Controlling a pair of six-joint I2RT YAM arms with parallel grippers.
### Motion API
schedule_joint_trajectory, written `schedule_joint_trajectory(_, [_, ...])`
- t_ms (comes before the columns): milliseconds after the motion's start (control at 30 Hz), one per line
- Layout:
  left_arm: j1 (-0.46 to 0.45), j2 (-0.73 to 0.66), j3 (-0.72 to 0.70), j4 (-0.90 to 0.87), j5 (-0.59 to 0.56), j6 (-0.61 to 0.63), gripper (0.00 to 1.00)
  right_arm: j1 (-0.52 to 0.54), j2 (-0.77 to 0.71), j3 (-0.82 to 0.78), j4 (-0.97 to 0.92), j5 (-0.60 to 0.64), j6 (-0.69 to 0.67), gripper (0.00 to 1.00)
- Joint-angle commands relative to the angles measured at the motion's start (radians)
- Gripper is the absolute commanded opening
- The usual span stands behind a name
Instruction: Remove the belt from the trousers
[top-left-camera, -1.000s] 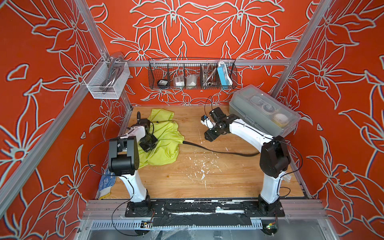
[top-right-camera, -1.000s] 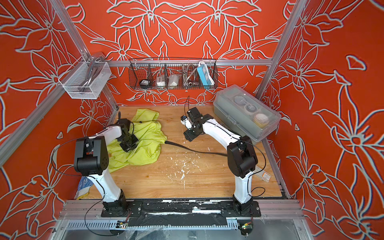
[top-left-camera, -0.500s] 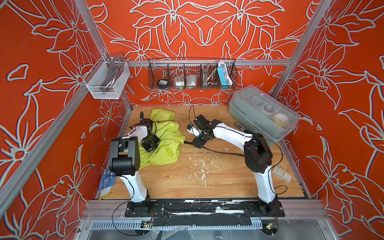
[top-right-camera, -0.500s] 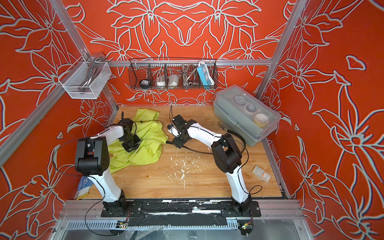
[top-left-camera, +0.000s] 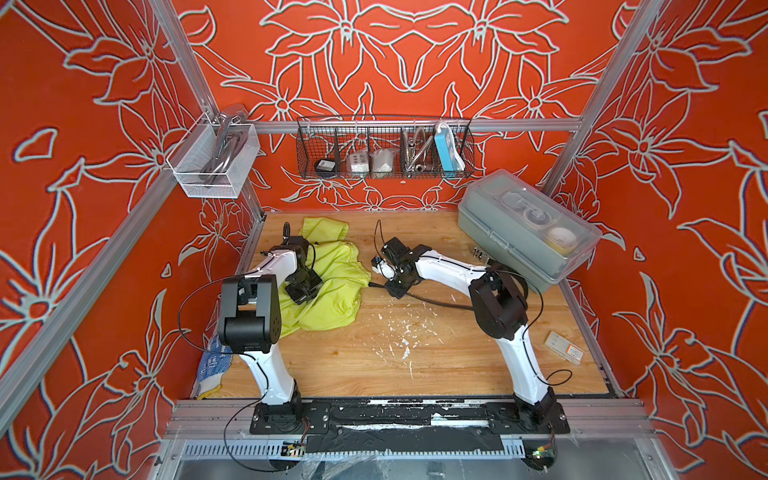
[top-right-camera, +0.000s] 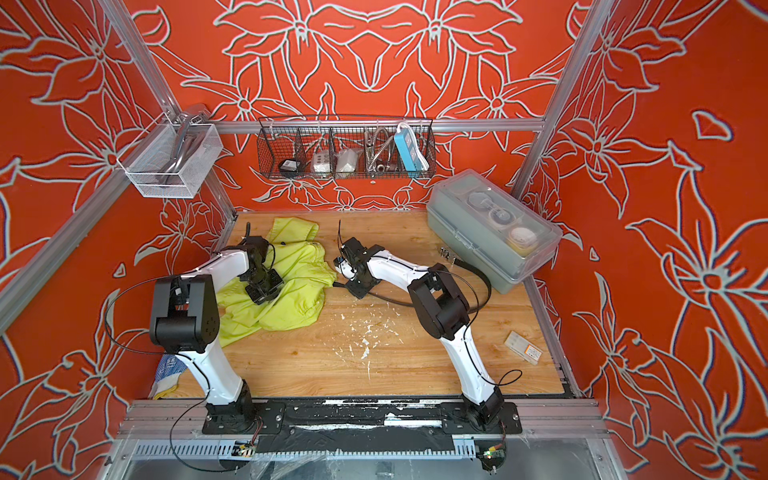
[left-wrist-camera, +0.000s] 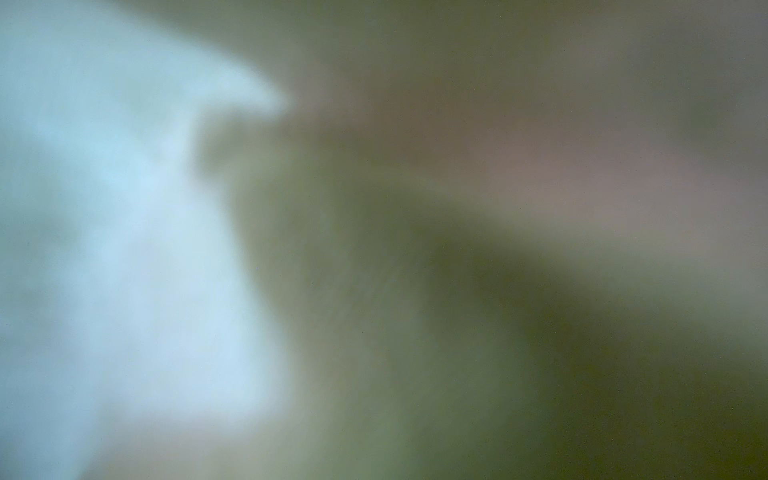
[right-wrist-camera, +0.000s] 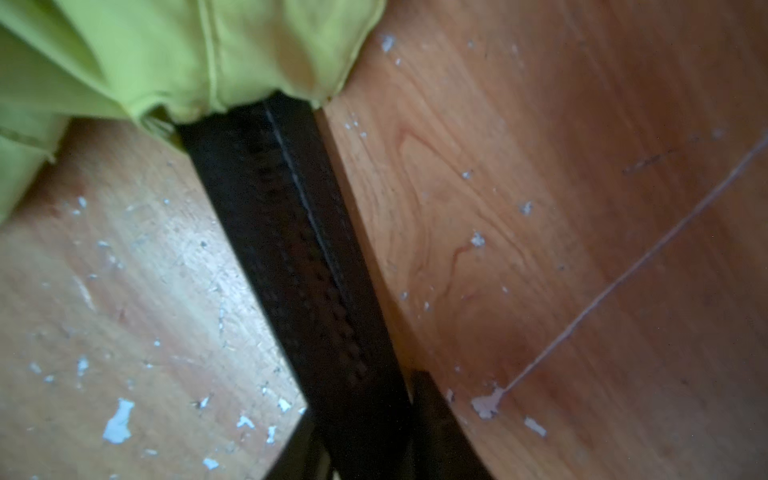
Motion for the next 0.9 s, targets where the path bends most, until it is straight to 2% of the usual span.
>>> schedule_joint_trajectory(0, [-0.01,-0.019,0.021,-0.061,0.002,0.017,0.0,0.003,0.011,0.028,-0.017,0.063,0.019,0.0])
schedule_joint_trajectory(167, [-0.012,0.0,0.031,-0.055,0.002,0.017,0.0,-0.044,-0.092,-0.026,-0.065,0.132,0.066,0.0])
schedule_joint_trajectory(300, [-0.013,0.024,0.031,-0.037,0.01,0.013,0.0,-0.172,-0.221,-0.157,-0.088,0.149,0.128,0.0])
schedule_joint_trajectory(500, [-0.019,0.053,0.039,-0.029,0.013,0.017,0.0,-0.377,-0.378,-0.283,-0.103,0.178,0.146,0.0])
schedule_joint_trajectory(633, [-0.021,0.067,0.038,-0.024,0.008,0.02,0.0,-0.482,-0.481,-0.28,-0.108,0.13,0.189,0.0])
schedule_joint_trajectory(767, [-0.022,0.079,0.033,-0.015,0.008,0.014,0.0,-0.545,-0.523,-0.231,-0.17,0.125,0.199,0.0])
schedule_joint_trajectory(867, [-0.025,0.086,0.03,-0.008,0.005,0.007,0.0,-0.596,-0.576,-0.257,-0.157,0.119,0.235,0.0])
